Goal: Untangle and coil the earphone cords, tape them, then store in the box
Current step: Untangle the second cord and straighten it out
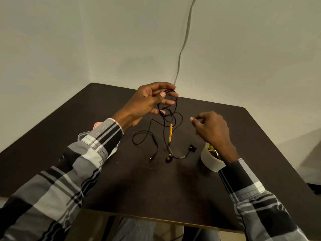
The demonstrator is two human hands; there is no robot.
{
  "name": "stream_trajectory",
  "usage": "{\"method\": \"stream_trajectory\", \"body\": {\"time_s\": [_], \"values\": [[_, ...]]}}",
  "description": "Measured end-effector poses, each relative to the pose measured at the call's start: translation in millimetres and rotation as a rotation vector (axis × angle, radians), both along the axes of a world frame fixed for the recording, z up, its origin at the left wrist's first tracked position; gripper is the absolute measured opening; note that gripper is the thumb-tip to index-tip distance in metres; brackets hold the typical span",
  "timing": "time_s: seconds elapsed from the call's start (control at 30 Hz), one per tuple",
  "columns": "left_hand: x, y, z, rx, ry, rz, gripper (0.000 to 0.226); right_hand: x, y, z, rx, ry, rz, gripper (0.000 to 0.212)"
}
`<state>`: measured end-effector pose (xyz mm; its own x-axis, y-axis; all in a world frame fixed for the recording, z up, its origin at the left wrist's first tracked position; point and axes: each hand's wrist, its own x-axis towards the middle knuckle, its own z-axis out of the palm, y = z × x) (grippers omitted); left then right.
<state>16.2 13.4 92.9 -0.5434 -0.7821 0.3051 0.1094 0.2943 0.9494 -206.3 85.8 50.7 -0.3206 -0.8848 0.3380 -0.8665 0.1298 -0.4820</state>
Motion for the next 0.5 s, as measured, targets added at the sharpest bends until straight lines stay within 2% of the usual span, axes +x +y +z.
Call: {"method": "stream_trajectory", "body": {"time_s": [0.07, 0.13, 0.2, 0.27, 0.5], "values": [[-2, 2, 4, -0.038, -0.042, -0.047, 0.026, 8, -1, 7, -0.082, -0.089, 0.119, 0.025], [-5, 5, 7, -0.063, -0.068, -0.087, 0.026, 18, -1, 16, -0.105, -0.276, 0.284, 0.029], [-8, 6, 9, -0.069, -0.066, -0.081, 0.026, 24, -3, 21, -0.155, -0.381, 0.362, 0.02], [-9, 5, 8, -0.064, -0.051, -0.011, 0.023, 26, -4, 24, -0.204, -0.442, 0.351, 0.012], [-3, -8, -7, 0.091, 0.033, 0.259, 0.014, 17, -1, 26, -0.219, -0.535, 0.262, 0.004]]}}
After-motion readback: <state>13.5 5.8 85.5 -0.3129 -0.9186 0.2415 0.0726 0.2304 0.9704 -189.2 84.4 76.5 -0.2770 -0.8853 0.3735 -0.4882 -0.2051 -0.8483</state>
